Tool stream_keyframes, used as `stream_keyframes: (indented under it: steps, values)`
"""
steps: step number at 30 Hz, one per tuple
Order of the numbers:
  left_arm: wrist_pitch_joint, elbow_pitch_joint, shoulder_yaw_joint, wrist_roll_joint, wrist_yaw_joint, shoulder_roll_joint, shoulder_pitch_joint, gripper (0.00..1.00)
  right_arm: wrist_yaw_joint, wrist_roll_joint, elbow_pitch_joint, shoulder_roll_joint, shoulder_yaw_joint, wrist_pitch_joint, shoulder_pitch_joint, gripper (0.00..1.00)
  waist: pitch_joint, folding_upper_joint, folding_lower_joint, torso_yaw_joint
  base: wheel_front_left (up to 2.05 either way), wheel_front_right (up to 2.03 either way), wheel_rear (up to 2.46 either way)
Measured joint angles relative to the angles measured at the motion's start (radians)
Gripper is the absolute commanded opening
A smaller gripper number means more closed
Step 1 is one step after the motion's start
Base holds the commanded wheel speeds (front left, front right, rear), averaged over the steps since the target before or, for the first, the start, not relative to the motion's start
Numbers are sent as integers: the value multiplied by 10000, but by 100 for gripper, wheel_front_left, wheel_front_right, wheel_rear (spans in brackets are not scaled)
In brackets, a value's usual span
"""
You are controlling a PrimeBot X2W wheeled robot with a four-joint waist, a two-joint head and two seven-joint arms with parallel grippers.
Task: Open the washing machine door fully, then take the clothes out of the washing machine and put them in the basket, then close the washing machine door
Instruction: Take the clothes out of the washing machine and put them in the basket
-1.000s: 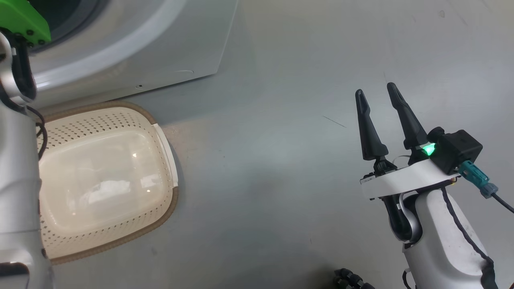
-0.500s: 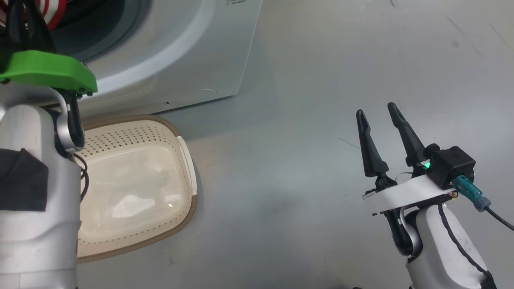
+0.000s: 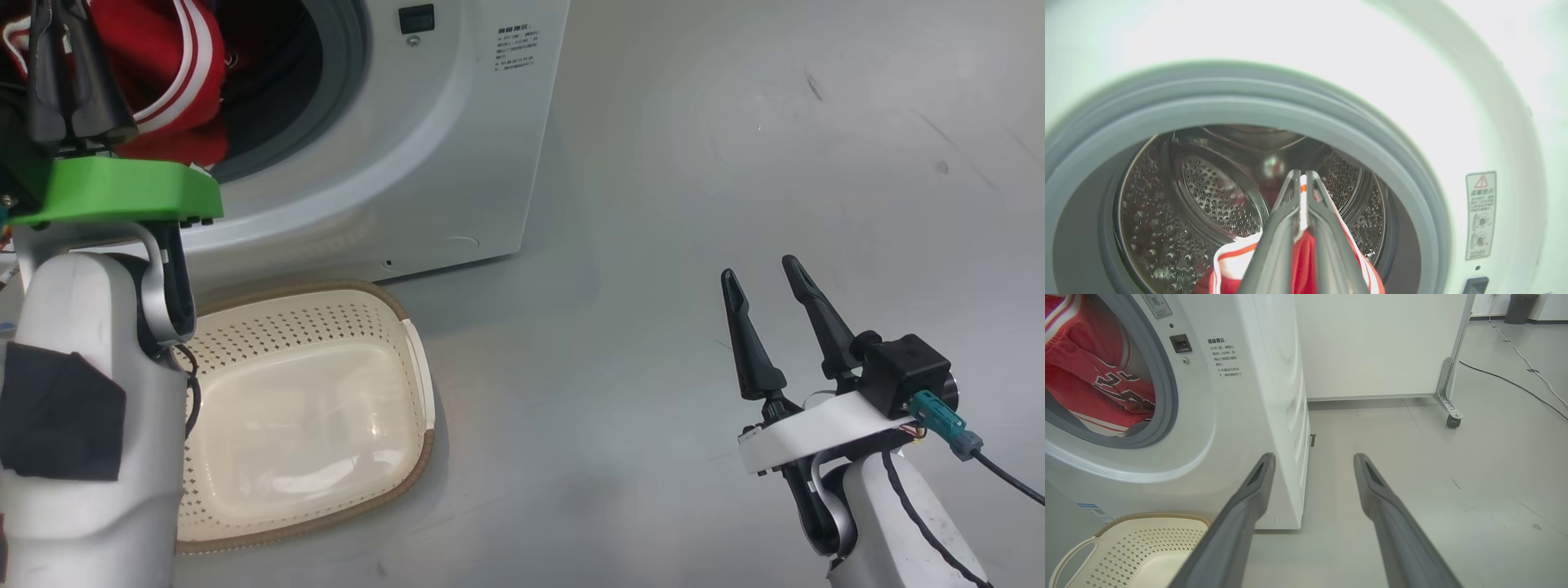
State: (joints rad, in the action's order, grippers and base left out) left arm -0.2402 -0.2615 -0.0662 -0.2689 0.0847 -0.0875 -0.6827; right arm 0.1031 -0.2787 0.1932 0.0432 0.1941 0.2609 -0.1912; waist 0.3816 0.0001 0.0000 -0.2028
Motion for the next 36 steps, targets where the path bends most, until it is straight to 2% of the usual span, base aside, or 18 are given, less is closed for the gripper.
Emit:
stream_keyframes:
  steps: [11, 27, 36]
  values:
    - [-88, 1626, -48, 314, 104, 21, 757, 0, 0, 186, 27, 6, -69, 0, 397, 100, -843, -1, 0, 288, 0, 0, 0]
    - [-119, 4033, -272, 769, 224, 151, 1907, 0, 0, 343, -4, 8, -242, -2, 724, 100, -1415, -1, 0, 863, 0, 0, 0]
    - [130, 4554, -236, 750, 245, 268, 3006, 0, 12, 414, -107, 4, -192, -2, 808, 100, -1338, 0, 0, 1133, 0, 0, 0]
